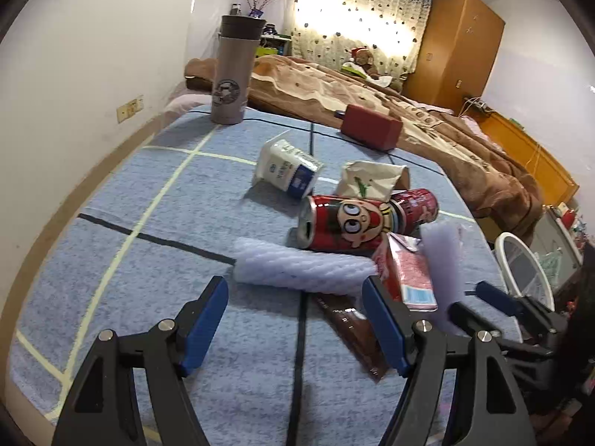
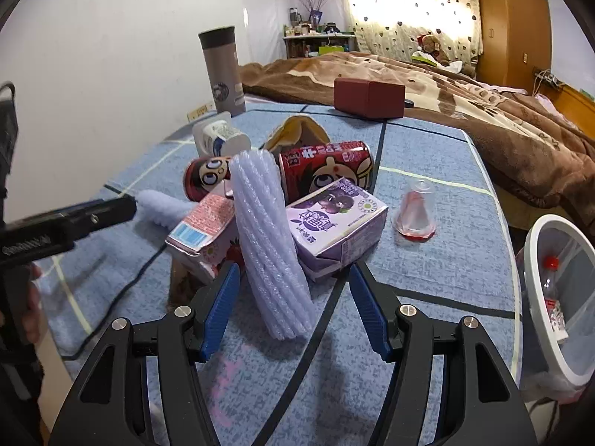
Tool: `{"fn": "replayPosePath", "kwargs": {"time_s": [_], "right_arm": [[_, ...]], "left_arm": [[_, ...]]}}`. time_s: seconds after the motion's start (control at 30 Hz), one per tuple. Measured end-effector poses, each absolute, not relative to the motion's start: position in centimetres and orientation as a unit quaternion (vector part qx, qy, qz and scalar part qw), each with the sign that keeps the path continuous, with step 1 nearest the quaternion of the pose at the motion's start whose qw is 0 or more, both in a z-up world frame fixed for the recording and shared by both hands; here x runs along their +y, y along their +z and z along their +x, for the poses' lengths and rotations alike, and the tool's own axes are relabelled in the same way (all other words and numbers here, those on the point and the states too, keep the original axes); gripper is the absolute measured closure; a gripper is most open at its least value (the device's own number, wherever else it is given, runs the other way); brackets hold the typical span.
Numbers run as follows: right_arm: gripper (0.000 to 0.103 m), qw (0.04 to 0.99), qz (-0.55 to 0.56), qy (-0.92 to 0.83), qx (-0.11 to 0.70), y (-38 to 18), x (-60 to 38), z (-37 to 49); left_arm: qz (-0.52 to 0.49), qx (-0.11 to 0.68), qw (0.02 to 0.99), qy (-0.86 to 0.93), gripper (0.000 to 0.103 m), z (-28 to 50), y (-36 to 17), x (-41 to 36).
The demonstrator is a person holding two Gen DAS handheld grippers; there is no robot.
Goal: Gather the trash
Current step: 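Move both tools back over the table toward the remaining trash, then grasp the pink juice carton with the left tool while the right tool grasps the white foam sleeve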
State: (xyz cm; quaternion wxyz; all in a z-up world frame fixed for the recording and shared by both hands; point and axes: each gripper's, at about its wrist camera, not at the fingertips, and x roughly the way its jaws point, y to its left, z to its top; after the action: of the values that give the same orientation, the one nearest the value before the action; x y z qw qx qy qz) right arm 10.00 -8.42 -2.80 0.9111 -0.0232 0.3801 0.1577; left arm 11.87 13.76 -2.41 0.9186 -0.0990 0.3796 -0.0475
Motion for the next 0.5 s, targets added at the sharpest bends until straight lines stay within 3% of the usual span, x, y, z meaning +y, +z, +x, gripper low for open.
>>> {"fn": "replayPosePath", "kwargs": {"time_s": [0.13, 0.5], "right_arm": [[0.042, 0.907, -0.021, 0.163, 0.387, -2.8, -8.5, 10.2], [0.070, 0.903, -0.016, 0.160, 0.399, -3.1, -8.7, 10.7]], "left_arm": [[-0.094, 0.383, 0.917, -0.054, 0.027, 12.3, -2.6, 13.1], [-0.091, 0.389, 0.912, -0.090, 0.026, 13.0, -2.4, 10.6]]}}
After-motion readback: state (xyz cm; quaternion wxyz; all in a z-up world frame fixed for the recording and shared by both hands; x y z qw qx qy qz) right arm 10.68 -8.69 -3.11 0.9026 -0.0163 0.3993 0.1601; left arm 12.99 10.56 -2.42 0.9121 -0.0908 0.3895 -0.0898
